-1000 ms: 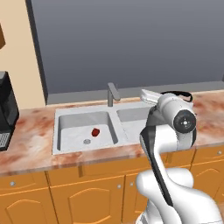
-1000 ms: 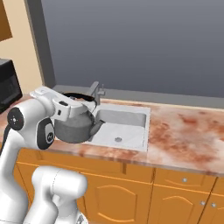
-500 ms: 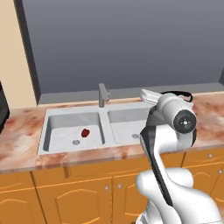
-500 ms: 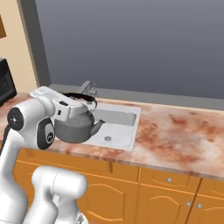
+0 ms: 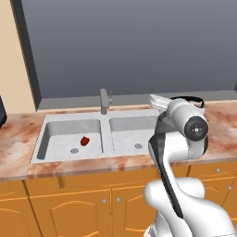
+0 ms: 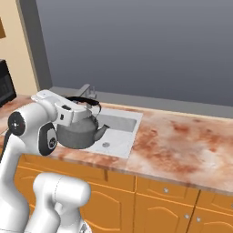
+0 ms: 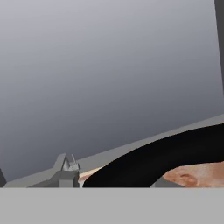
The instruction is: Open the cabinet, pick the kettle from the cabinet, and place it in the sink.
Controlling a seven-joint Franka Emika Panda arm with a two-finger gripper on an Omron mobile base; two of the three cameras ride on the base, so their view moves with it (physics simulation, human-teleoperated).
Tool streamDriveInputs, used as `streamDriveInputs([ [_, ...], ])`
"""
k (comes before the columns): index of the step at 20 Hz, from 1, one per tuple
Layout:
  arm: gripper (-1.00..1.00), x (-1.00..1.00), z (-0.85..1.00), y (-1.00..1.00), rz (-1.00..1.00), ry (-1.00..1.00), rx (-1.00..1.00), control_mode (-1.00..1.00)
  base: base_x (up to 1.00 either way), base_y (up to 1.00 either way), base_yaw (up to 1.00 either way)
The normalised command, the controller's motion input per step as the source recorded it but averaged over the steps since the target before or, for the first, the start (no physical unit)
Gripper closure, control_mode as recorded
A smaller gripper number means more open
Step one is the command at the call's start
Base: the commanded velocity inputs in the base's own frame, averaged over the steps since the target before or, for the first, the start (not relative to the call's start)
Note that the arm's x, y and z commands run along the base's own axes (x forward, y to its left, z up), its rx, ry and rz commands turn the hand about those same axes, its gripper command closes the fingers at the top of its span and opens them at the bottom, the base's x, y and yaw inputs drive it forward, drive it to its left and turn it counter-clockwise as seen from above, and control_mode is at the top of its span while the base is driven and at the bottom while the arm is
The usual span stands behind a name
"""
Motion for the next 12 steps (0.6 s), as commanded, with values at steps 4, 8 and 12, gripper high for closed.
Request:
streamDriveInputs([
  [4, 1.0, 0.0, 0.0, 0.0, 0.0, 0.0, 0.0, 1.0, 0.28, -0.36, 0.14],
  [8, 1.0, 0.0, 0.0, 0.0, 0.0, 0.0, 0.0, 1.0, 0.38, -0.31, 0.12],
  [12, 1.0, 0.0, 0.0, 0.0, 0.0, 0.0, 0.0, 1.0, 0.27, -0.25, 0.05],
])
